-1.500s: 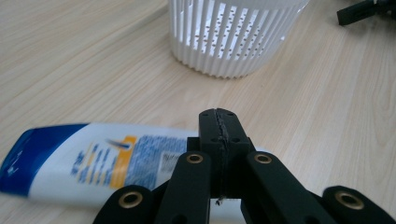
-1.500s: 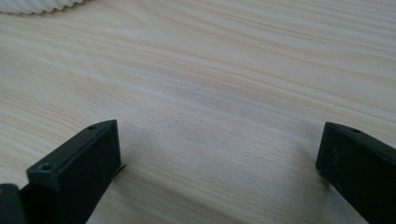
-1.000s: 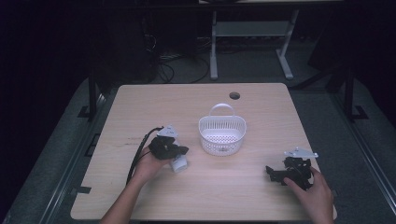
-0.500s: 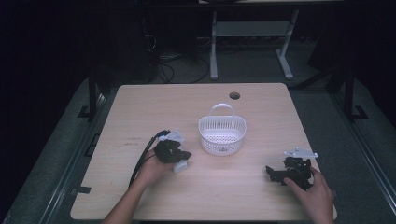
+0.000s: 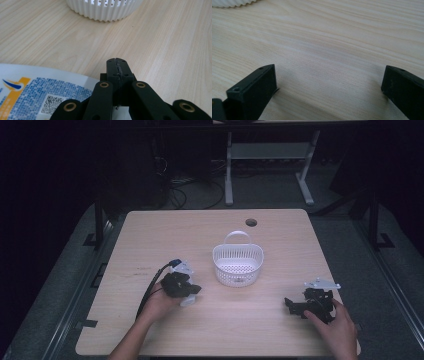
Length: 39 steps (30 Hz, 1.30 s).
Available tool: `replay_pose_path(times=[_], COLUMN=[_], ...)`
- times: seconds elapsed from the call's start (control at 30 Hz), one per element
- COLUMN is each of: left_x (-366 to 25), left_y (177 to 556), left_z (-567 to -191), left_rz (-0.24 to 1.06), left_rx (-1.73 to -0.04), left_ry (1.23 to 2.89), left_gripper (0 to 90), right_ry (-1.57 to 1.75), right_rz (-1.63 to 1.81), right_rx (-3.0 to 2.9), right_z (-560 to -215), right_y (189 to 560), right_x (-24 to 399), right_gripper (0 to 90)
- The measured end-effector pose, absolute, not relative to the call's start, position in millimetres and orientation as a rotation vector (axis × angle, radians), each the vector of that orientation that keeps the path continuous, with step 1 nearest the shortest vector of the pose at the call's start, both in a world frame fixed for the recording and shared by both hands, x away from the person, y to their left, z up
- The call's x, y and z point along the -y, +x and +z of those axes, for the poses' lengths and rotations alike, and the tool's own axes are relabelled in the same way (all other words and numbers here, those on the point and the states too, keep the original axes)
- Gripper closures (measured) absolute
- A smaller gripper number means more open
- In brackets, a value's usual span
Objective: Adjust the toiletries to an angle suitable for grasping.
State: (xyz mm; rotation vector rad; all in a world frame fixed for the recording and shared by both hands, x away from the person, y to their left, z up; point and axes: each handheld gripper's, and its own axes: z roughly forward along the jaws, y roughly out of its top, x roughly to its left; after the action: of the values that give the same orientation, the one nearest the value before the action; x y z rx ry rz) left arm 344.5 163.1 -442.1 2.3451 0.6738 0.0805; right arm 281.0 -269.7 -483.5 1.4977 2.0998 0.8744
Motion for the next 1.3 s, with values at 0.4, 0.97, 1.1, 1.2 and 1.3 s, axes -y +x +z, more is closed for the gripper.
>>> replay_pose_path(times=[0.4,0.97,1.1,1.2,1.3], left_x=[-181.3,-194.9,-200.1,-204.5,-209.2], left_y=[338.0,335.4,334.1,332.6,331.4], left_z=[-440.0,-439.1,-438.9,-438.7,-438.4], left_rz=[0.08,0.073,0.076,0.082,0.087], left_rx=[-0.712,-0.749,-0.753,-0.763,-0.769], left_ry=[2.349,2.341,2.348,2.343,2.349], left_gripper=[90.0,90.0,90.0,90.0,90.0], right_ry=[1.498,1.498,1.498,1.498,1.497], right_rz=[0.874,0.874,0.873,0.874,0.874], right_rx=[-2.1,-2.1,-2.1,-2.1,-2.1], right_z=[-483.5,-483.4,-483.4,-483.4,-483.4], right_y=[281.1,281.5,281.5,281.5,281.5], right_x=[269.7,269.8,269.8,269.8,269.8], right_gripper=[0.0,0.0,0.0,0.0,0.0])
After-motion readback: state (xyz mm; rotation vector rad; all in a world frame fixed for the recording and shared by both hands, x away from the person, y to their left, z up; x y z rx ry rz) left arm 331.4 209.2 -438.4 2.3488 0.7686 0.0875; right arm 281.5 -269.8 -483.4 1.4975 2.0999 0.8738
